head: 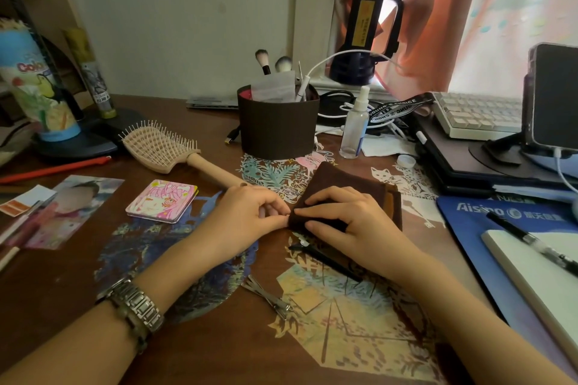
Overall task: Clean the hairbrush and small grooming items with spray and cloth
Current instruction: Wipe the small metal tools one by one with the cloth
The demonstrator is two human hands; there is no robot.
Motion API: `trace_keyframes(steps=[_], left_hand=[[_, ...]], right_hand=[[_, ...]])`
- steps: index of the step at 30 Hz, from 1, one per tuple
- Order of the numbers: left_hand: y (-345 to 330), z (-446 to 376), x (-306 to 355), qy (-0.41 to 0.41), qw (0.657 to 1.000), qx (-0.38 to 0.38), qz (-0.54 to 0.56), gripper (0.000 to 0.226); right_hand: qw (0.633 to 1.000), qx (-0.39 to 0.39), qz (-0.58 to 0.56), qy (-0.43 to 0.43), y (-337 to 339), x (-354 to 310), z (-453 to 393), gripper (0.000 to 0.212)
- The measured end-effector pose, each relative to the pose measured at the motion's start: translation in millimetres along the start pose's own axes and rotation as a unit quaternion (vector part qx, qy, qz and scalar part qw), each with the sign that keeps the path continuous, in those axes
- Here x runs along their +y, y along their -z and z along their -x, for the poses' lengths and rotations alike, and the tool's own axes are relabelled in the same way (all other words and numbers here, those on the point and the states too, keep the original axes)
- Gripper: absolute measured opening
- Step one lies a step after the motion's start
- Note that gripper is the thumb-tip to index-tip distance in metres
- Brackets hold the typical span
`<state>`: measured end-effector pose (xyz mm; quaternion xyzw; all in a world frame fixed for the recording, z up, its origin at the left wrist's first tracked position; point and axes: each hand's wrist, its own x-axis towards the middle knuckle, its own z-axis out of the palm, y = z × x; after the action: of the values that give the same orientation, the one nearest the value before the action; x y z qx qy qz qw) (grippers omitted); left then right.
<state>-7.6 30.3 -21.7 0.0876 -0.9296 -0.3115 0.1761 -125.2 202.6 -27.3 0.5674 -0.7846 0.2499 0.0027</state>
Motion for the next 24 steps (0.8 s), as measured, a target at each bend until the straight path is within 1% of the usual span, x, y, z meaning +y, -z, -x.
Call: trace_keyframes(steps=[7, 13, 20, 24], left_hand=[[3.1, 0.8, 0.4, -0.016, 1.000, 0.001, 0.004, 0.009], [7.7, 2.0, -0.5, -0.020, 1.000, 0.004, -0.001, 0.009], [18.6, 5.1, -6.1, 0.001, 1.000, 0.005, -0.013, 0.009], [22.0, 6.6, -9.3, 0.016, 1.000, 0.001, -0.017, 0.009]], right_hand=[[0.999, -0.023, 0.035, 0.009, 2.2, 1.5, 2.1, 0.038], [0.999, -0.030, 0.042, 0.009, 5.4, 7.3, 2.8, 0.038], [0.998, -0.029, 0.052, -0.017, 14.3, 17.7, 10.0, 0.036], [0.997, -0.035, 0.063, -0.014, 15.3, 16.4, 11.0, 0.038]])
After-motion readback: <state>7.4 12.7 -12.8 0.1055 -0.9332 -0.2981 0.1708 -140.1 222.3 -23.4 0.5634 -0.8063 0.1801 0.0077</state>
